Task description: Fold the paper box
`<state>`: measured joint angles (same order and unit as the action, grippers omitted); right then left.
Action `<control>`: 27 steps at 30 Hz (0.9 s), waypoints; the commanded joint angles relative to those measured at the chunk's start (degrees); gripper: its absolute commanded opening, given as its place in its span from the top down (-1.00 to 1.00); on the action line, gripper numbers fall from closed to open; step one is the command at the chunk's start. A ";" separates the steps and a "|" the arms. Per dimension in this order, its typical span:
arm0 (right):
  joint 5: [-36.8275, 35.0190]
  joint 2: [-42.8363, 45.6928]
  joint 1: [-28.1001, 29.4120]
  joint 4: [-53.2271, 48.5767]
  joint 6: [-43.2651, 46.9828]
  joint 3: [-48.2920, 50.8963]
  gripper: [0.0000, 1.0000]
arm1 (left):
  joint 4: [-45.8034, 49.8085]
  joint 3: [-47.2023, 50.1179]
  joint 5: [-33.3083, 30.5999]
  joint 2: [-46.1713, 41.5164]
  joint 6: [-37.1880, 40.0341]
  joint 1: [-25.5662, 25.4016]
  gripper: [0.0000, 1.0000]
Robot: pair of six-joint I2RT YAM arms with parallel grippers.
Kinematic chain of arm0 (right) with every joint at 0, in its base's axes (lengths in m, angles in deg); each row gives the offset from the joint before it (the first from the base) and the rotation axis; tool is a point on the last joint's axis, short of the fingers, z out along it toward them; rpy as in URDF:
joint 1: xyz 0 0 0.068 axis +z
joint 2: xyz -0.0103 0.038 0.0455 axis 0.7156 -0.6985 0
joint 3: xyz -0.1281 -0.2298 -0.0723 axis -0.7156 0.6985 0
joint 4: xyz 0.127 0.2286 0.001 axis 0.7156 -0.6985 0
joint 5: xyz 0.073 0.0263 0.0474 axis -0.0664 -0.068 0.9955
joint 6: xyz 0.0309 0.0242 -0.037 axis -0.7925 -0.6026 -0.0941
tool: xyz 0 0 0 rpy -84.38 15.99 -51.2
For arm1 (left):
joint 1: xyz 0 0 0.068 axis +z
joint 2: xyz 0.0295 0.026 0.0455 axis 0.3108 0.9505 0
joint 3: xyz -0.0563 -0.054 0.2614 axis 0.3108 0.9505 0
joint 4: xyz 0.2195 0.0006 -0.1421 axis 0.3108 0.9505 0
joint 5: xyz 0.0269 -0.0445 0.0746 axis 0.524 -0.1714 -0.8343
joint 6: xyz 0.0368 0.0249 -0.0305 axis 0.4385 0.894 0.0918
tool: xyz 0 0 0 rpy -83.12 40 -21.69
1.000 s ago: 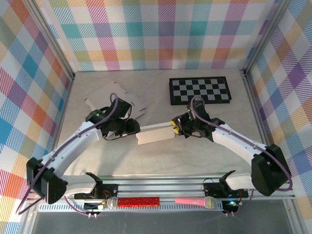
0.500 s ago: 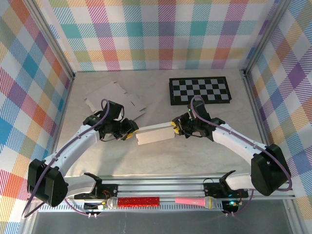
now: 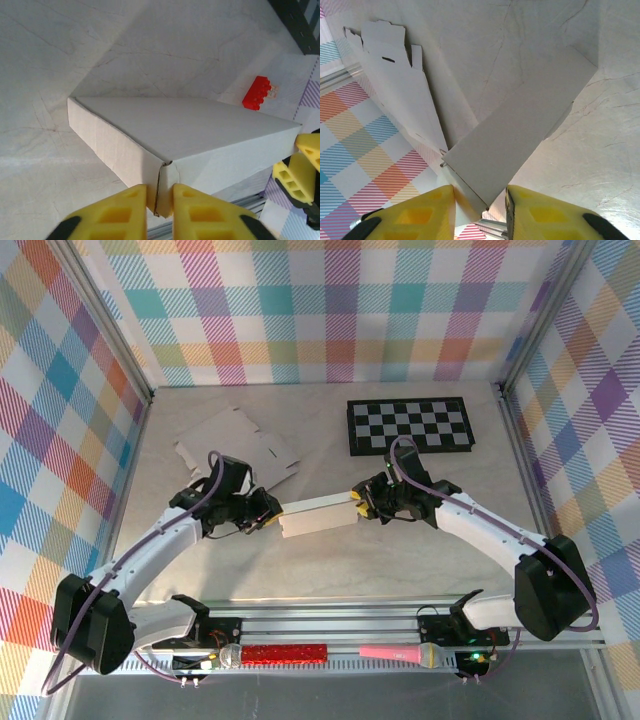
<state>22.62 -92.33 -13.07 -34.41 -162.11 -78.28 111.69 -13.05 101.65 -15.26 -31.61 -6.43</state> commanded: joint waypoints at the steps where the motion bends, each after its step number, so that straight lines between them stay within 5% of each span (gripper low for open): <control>1: -2.08 -1.71 -0.12 -11.81 3.12 -0.56 0.31 | 5.11 4.98 -3.98 1.36 0.93 0.79 0.80; 27: -5.42 2.18 -0.55 -13.03 5.65 -8.82 0.23 | 4.99 3.67 -3.40 0.66 1.71 0.80 0.88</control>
<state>18.51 -91.28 -13.35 -47.14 -156.52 -85.91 109.37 -11.30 101.85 -16.77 -31.02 -6.38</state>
